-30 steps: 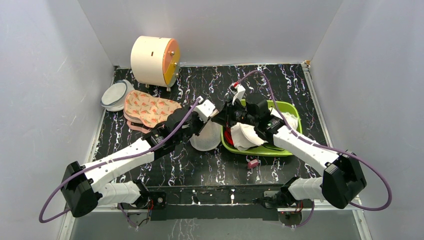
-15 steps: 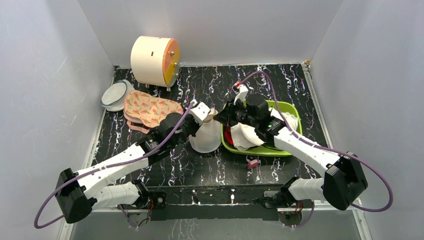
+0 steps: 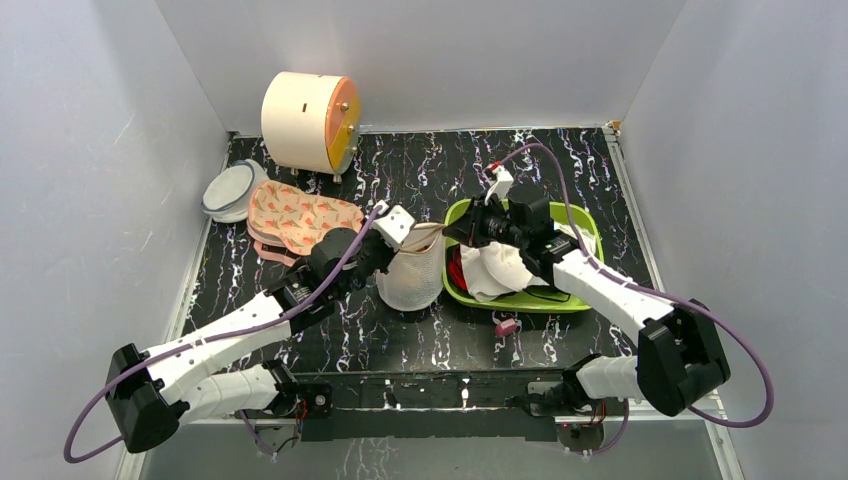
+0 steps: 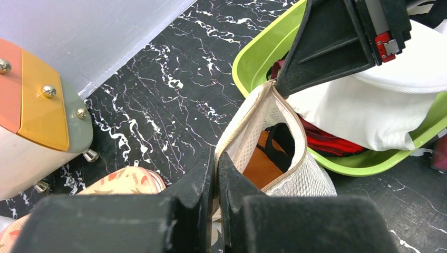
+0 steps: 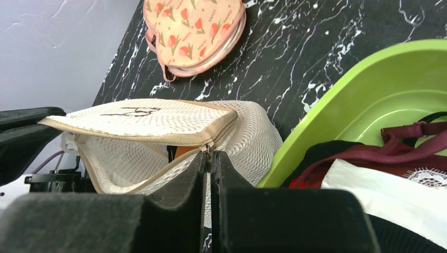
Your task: Unzip the laundry bag and remove the bra
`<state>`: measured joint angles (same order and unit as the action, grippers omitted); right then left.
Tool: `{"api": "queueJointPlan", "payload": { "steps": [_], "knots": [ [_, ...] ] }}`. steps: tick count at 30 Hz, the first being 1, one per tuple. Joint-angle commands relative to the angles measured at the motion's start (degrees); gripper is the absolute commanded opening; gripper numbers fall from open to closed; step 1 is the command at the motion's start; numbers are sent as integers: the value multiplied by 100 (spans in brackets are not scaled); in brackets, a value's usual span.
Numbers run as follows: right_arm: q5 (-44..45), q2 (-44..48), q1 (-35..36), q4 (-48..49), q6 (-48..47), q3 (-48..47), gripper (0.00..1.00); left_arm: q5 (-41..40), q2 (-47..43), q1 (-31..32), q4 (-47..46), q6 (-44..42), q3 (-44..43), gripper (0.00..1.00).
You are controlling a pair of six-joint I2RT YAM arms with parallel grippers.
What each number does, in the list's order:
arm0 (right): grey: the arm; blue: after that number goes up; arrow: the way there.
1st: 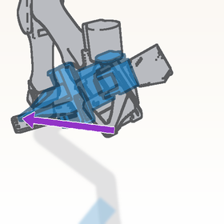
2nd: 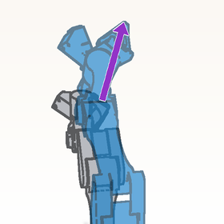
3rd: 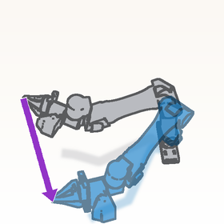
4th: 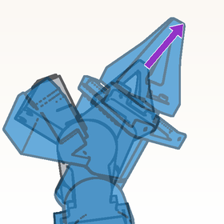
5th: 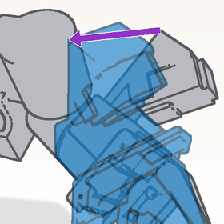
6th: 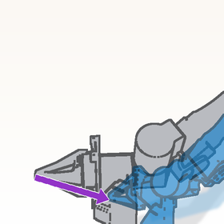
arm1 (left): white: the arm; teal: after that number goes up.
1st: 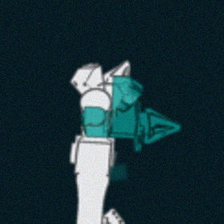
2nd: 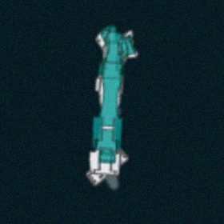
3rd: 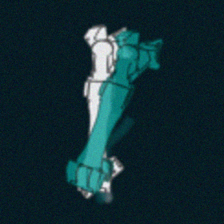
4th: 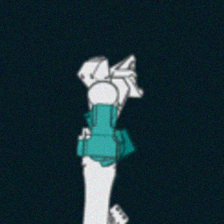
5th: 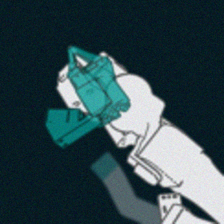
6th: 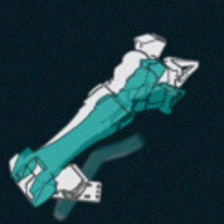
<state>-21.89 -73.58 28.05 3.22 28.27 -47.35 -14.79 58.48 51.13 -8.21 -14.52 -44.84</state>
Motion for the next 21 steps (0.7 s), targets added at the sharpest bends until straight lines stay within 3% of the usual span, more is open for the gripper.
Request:
{"api": "queueJointPlan", "payload": {
  "steps": [1, 7, 21],
  "knots": [
    [-225, -95, -344, 167, 13, 110, 0, -303, -274, -30, -327, -129, -15, 0],
    [-866, -24, -262, 352, 24, 23, 0, -180, -68, -33, -153, -165, -128, 2],
    [-1023, 105, 294, 285, 19, -333, 0, 288, 433, -18, 268, -165, -369, 49]
  ]
}}
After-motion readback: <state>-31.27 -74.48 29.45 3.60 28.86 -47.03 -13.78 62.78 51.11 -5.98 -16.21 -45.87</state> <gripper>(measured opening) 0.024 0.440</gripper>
